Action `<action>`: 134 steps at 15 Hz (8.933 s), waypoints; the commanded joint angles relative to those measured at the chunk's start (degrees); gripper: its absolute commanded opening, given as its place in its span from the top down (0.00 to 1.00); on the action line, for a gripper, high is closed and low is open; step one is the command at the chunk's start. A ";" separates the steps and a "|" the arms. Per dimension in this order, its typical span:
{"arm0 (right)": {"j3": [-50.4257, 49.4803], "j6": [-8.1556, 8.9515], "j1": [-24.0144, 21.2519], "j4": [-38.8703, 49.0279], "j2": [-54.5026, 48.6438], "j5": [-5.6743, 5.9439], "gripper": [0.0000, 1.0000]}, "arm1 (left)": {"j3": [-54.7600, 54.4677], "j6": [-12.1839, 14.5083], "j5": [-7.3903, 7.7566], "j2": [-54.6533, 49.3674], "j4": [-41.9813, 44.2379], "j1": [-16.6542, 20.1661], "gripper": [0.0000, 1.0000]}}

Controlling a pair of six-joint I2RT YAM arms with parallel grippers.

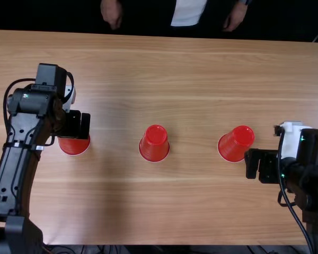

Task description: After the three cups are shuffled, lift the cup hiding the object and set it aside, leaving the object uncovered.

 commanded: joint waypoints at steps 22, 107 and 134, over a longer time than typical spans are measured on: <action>-1.47 0.39 0.59 1.46 2.73 -0.31 0.00 | 4.43 -3.29 -2.88 11.84 1.32 -0.54 1.00; -50.34 0.29 -1.69 40.27 -64.60 0.01 0.00 | -80.92 -5.61 -5.83 -100.57 53.74 1.31 0.00; -72.22 0.29 -1.61 68.12 -64.60 -0.20 0.00 | -91.11 -6.25 -6.04 -100.57 63.44 1.04 0.00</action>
